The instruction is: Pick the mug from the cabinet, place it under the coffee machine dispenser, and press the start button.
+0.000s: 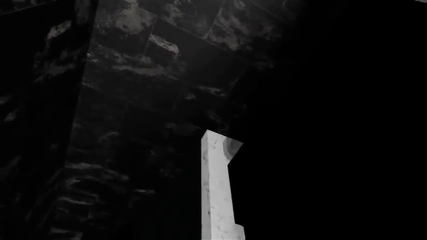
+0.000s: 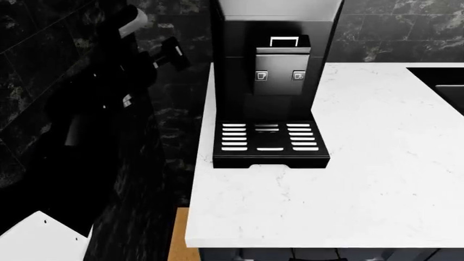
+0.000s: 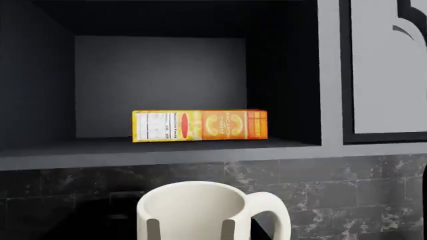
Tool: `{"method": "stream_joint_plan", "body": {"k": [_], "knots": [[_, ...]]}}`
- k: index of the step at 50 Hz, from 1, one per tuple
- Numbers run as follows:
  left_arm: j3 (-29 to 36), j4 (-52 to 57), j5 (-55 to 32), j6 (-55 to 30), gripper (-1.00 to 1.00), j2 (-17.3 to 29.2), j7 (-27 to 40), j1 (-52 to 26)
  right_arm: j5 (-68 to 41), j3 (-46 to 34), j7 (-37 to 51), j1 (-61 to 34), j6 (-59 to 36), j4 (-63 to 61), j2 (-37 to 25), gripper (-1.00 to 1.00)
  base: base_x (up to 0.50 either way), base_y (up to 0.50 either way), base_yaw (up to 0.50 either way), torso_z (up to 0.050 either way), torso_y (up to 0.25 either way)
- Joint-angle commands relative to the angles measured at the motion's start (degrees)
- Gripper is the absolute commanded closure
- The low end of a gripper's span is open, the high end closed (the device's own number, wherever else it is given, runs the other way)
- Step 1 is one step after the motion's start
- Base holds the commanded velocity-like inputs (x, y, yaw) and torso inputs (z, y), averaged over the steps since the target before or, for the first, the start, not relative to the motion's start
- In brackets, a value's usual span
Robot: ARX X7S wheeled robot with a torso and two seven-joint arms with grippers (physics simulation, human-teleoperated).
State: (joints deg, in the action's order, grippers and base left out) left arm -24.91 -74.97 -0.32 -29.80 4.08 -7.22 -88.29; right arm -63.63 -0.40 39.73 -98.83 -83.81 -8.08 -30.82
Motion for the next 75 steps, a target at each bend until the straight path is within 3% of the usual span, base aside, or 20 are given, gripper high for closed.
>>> {"method": "stream_joint_plan", "body": {"k": [1, 9, 32, 52, 63, 75], "knots": [[0.1, 0.0, 0.1, 0.2, -1.00, 0.1, 0.2, 0.1, -22.9, 10.1, 15.4, 17.5, -3.6, -13.6, -6.0, 1.00, 0.00, 0.00, 0.00, 0.000, 0.000], [0.0, 0.0, 0.1, 0.1, -1.00, 0.2, 0.3, 0.2, -18.4, 12.8, 10.4, 29.0, 1.6, -17.6, -7.0, 1.00, 0.00, 0.00, 0.00, 0.000, 0.000], [-0.1, 0.0, 0.0, 0.2, -1.00, 0.4, 0.4, 0.4, -12.2, 14.3, 4.6, 43.6, 8.3, -22.4, -8.4, 1.00, 0.00, 0.00, 0.00, 0.000, 0.000], [-0.3, 0.0, 0.1, 0.2, -1.00, 0.7, 0.5, 0.5, -3.3, 14.3, -1.4, 66.7, 17.8, -31.9, -3.0, 1.00, 0.00, 0.00, 0.00, 0.000, 0.000], [-0.3, 0.0, 0.2, 0.4, -1.00, 0.7, 0.7, 0.7, -3.4, 15.6, -1.3, 73.8, 20.3, -40.4, -2.2, 1.00, 0.00, 0.00, 0.00, 0.000, 0.000], [-0.3, 0.0, 0.1, 0.4, -1.00, 0.7, 0.8, 0.8, 3.6, 13.1, -5.8, 80.2, 25.4, -44.8, -0.9, 1.00, 0.00, 0.00, 0.00, 0.000, 0.000]]}}
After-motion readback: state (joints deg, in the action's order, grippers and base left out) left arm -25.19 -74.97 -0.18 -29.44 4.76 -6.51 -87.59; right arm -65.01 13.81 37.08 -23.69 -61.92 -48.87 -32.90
